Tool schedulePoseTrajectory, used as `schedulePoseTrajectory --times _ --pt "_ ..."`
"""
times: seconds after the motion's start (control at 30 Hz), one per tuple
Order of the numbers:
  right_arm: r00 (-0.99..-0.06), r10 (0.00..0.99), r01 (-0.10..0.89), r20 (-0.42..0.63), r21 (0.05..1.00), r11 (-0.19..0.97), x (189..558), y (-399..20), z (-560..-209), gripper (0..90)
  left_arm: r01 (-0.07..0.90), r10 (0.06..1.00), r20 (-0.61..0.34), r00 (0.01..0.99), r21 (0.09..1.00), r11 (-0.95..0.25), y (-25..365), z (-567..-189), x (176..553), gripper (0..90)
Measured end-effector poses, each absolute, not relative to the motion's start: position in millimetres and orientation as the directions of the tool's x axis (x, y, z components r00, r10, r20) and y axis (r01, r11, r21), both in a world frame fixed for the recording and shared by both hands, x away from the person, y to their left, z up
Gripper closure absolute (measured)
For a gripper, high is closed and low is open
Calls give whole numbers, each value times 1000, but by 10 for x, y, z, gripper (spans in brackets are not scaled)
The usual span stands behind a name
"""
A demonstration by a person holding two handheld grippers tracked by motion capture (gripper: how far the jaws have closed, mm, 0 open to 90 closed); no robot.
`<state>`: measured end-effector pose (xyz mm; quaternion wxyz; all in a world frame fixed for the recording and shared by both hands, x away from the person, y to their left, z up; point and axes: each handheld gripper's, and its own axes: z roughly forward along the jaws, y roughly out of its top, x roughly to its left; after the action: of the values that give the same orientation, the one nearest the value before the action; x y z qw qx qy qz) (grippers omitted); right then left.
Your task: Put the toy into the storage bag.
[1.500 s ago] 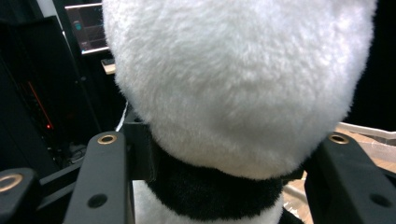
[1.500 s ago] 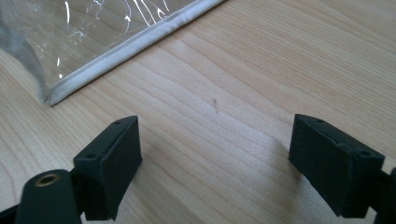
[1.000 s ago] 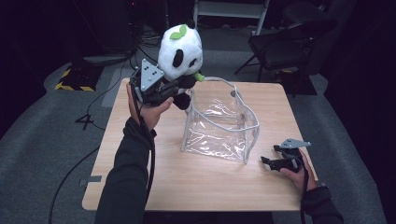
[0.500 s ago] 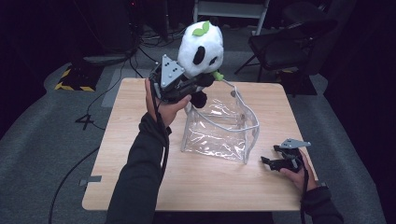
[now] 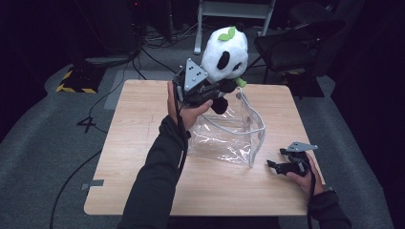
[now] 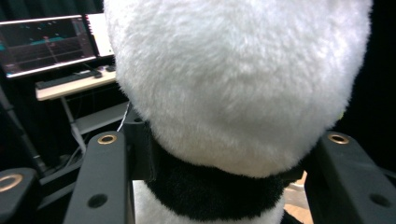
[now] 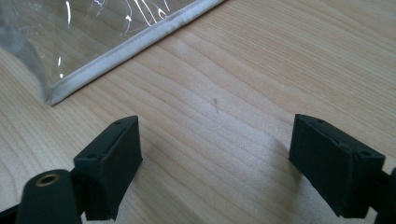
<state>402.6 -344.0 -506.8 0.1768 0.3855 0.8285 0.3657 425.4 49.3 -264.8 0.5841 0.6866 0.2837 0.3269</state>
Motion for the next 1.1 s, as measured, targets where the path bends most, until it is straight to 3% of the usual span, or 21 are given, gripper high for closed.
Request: schedulePoseTrajectory --times 0.5,0.83,1.1 --pt "-642 767 509 -10 742 436 4023 -3440 -5068 168 57 761 81 644 986 -154 325 -2952 4299 451" --pt "-642 766 509 -10 742 437 4023 -3440 -5068 168 89 793 13 610 992 -85 461 -3014 4289 450" --pt "-642 766 509 -10 742 437 4023 -3439 -5068 168 121 767 53 640 978 -169 344 -3140 4314 441"
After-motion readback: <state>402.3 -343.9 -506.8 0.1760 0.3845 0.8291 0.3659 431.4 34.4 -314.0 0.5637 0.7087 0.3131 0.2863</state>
